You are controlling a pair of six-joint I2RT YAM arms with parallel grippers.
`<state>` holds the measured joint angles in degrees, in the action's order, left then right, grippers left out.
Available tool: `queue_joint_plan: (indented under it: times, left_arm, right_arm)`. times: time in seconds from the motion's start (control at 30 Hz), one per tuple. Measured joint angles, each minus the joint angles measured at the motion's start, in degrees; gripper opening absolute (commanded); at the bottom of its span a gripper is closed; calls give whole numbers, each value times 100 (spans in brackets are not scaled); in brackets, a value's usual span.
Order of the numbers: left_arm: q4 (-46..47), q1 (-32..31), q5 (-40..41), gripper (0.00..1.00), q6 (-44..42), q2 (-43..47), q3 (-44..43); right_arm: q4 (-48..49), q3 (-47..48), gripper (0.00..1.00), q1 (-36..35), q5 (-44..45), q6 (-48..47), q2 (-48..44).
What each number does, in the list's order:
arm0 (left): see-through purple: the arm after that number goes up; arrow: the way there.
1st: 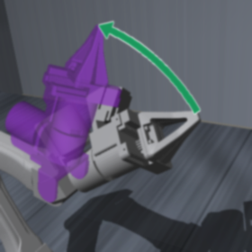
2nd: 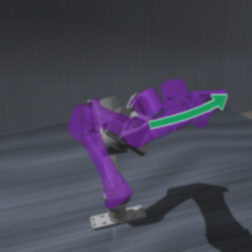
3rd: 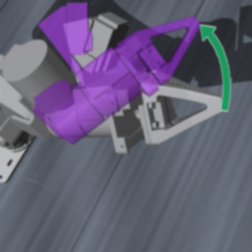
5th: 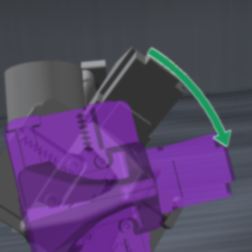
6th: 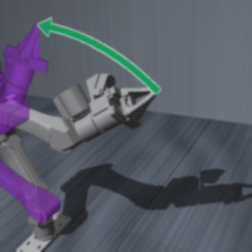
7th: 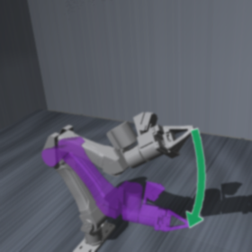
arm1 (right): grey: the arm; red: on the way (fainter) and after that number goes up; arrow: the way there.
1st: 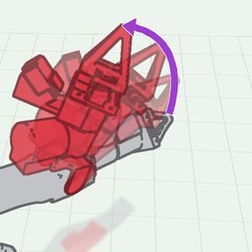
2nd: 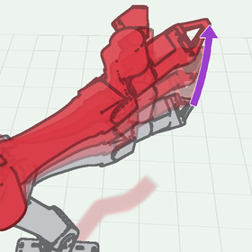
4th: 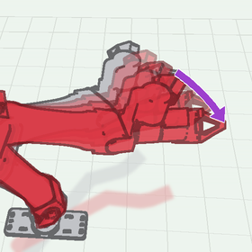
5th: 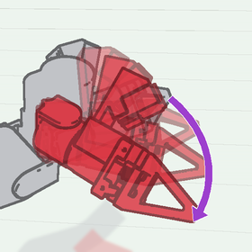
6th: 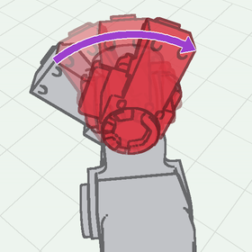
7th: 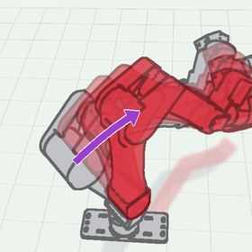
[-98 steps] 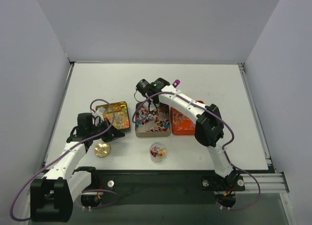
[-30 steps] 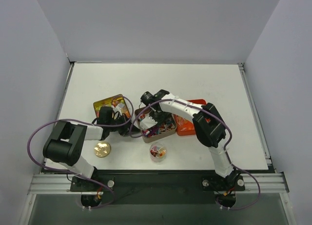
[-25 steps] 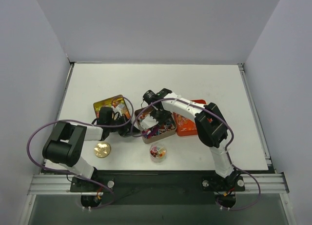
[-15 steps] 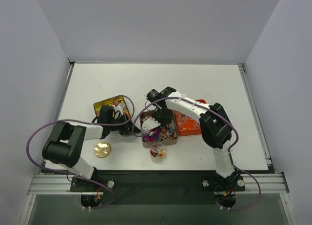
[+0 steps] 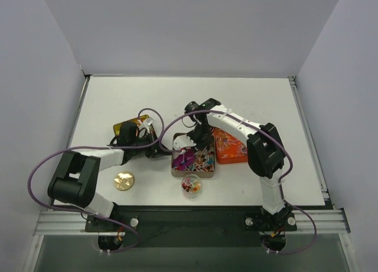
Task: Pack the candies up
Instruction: Scoop the fake candies from the storage box.
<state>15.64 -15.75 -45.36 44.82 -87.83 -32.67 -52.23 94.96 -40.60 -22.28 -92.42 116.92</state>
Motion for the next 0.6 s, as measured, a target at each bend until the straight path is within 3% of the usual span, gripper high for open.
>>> queue_joint_plan:
  times: [0.43, 0.6]
  left_arm:
    - [-570, 2, -1169, 0, -352, 538, -667]
    - [-804, 407, -1545, 0, -389, 586, -907]
  right_arm:
    - [420, -411, 0, 426, -629, 680, -511]
    - [518, -516, 0, 546, -968, 960, -520]
